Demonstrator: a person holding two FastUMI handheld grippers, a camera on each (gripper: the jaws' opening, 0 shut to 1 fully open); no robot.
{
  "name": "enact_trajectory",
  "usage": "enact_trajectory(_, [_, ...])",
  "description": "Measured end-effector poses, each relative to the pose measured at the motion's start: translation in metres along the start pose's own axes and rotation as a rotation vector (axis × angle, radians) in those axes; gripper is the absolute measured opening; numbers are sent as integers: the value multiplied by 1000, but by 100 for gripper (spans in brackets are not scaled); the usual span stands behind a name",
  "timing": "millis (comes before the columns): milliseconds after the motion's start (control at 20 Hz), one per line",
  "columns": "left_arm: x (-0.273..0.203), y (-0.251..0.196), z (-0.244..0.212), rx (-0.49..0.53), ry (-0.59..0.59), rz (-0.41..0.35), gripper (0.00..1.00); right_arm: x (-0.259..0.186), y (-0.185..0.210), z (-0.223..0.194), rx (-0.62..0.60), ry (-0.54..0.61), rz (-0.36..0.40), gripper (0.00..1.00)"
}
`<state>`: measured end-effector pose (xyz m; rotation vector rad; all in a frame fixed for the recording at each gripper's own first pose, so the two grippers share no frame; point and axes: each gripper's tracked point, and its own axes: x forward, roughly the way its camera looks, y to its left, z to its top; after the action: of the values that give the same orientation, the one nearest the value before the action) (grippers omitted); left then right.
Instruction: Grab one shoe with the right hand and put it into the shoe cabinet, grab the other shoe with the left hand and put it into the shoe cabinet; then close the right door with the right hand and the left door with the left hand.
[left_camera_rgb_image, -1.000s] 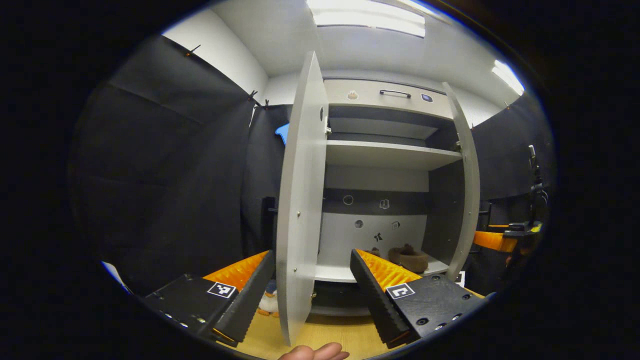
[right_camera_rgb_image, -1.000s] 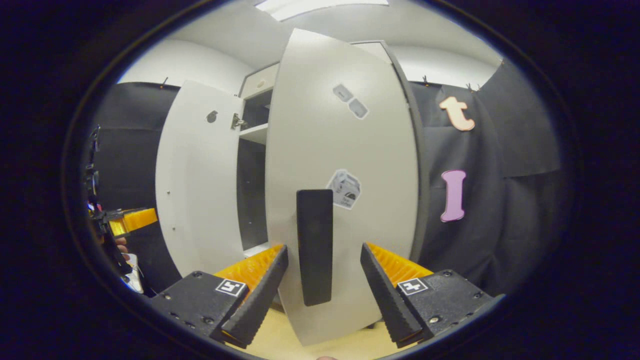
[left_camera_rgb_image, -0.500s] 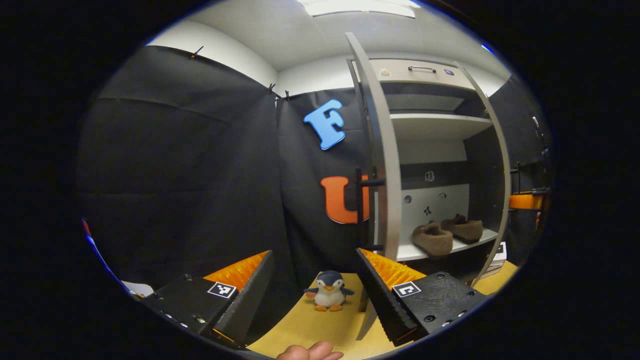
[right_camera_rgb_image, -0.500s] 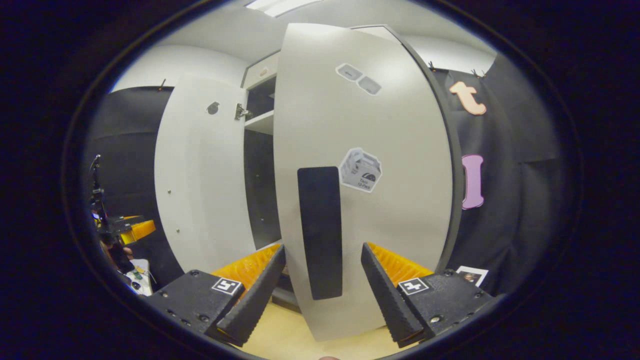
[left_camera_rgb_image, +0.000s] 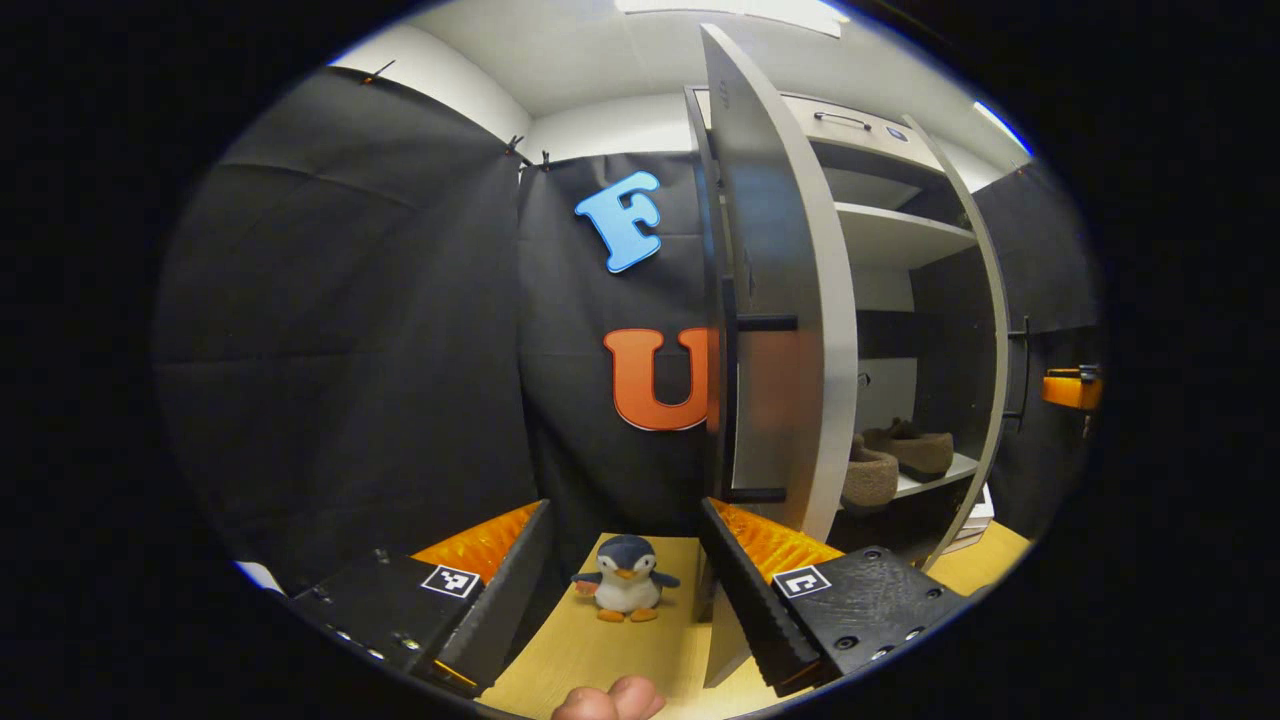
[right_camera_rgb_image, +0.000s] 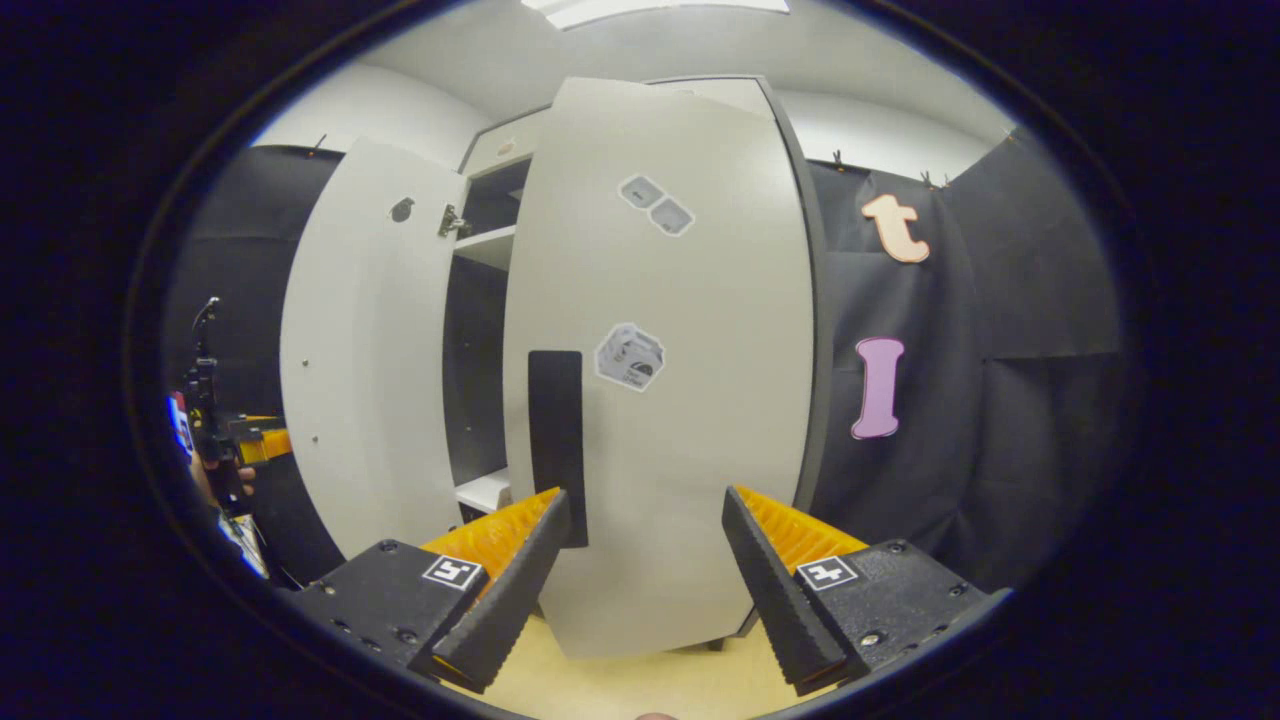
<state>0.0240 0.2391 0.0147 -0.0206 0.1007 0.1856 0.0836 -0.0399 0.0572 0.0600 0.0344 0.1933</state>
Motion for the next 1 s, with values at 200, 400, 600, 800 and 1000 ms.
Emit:
enact_trajectory(200, [-7,-15,1,-2,14,8,91,1,2,-7,31,20,8,99])
enact_trajectory(400, [-14,-70,0,-19,24,-111,92,1,1,-10,14,20,20,100])
enact_trajectory(600, [-20,-170,4,-34,12,-350,93,-6,-8,-14,17,28,9,100])
enact_trajectory(800, [-21,-250,9,93,-47,-475,96,-20,-22,-15,11,29,-20,99])
enact_trajectory(1000, [-22,-279,10,102,-69,-538,96,-33,-36,-18,24,38,-55,99])
